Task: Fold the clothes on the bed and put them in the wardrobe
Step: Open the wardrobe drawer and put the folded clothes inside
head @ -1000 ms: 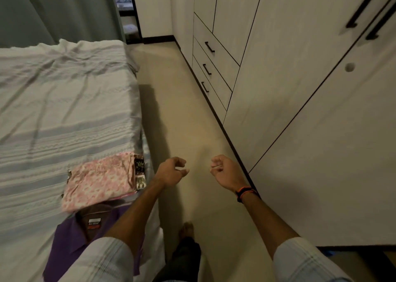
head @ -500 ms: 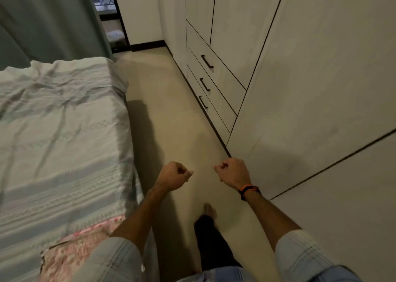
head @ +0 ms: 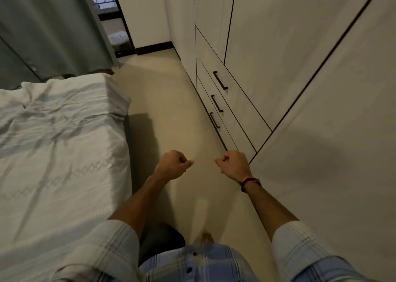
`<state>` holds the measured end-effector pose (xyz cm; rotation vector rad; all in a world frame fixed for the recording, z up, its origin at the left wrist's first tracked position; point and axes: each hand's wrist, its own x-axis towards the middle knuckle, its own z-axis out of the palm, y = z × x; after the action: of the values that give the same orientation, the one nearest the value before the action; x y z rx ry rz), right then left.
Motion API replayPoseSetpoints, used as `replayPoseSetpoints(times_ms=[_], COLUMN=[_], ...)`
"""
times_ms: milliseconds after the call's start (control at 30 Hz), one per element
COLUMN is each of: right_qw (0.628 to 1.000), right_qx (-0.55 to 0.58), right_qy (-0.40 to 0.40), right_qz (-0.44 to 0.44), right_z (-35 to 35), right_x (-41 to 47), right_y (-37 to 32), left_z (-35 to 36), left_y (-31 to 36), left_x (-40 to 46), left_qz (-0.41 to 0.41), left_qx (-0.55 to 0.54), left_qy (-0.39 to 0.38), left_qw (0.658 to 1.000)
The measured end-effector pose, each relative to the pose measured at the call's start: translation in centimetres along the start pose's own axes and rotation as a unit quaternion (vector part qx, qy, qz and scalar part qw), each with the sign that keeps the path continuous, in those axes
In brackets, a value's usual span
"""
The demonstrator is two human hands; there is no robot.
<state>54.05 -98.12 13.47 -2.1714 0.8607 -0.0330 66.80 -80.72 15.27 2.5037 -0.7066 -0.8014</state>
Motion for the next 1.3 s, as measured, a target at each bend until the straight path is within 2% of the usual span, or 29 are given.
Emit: replayPoseSetpoints(times_ms=[300, 600, 867, 1133, 1300], right_qw=[0.999, 0.991, 0.983, 0.98, 0.971], right_qx=[-0.012, 0.037, 0.06, 0.057, 0.053], right_qy=[0.012, 0.051, 0.076, 0.067, 0.044], right_qz=[0.041, 0.12, 0.156, 0.179, 0.231], right_z=[0.2, 0.3, -0.4, -1.9, -1.8], right_x=[15.7, 28.6, 38.0, 44.6, 47.3], right_y=[-3.3, -6.9, -6.7, -5.6, -5.2], left_z=[-6.0, -12.1, -14.2, -14.8, -14.5], left_y=[1.6, 3.6, 6.8, 10.0, 12.6], left_x=[18.0, 34.1, 44.1, 51.5, 55.6], left_qz=[0.048, 0.104, 0.126, 0.129, 0.181], left_qx=[0.014, 0.058, 0.103, 0.13, 0.174], left_qy=[-0.04, -0.115, -0.149, -0.191, -0.21], left_qw=[0.998, 0.986, 0.975, 0.964, 0.945])
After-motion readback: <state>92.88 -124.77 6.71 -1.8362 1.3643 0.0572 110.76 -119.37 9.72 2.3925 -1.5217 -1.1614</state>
